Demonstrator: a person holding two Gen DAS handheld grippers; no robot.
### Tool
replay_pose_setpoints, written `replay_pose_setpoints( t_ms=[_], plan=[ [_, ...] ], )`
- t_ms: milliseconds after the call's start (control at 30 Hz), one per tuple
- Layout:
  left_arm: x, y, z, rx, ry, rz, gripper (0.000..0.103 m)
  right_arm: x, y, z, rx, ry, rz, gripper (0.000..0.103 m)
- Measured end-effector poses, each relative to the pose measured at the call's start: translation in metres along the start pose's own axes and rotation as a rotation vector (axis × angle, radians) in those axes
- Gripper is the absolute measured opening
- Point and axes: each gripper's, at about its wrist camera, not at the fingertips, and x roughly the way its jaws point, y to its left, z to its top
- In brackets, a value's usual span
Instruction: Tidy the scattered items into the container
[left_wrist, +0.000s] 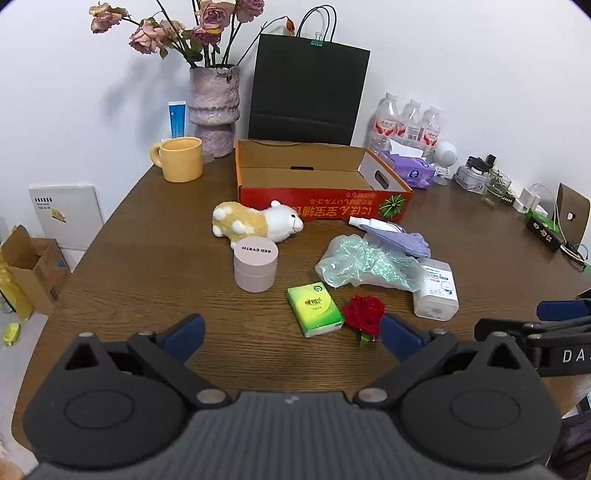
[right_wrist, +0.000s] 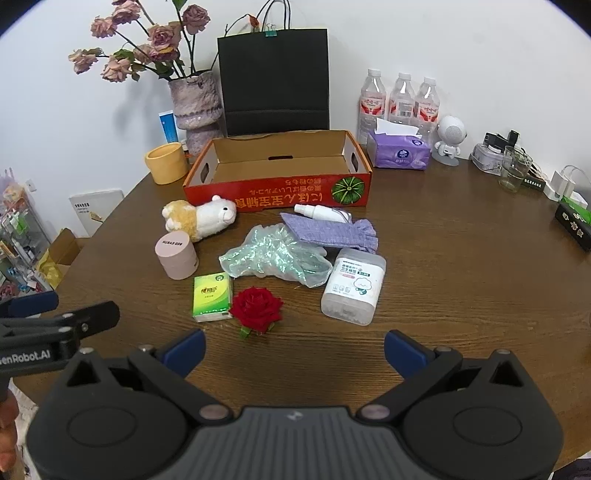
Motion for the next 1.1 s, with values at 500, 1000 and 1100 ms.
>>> replay_pose_setpoints(
  t_ms=[500, 1000, 1100],
  plan=[
    [0.010, -0.002, -0.001, -0.006, 0.063, -0.027, 0.103, 0.005, -0.002, -0.001, -0.008, -0.020, -0.015, 0.103],
    [0.014, 0.000, -0.004, -0.007, 0.102, -0.016, 0.103, 0.003, -0.004, -0.002, -0.013, -0.002, -0.019, 0.103],
    [0.013, 0.001, -0.004, -0.003, 0.105, -0.005, 0.103, 0.001, -0.002, -0.002, -0.017, -0.002, -0.024, 0.103]
  ],
)
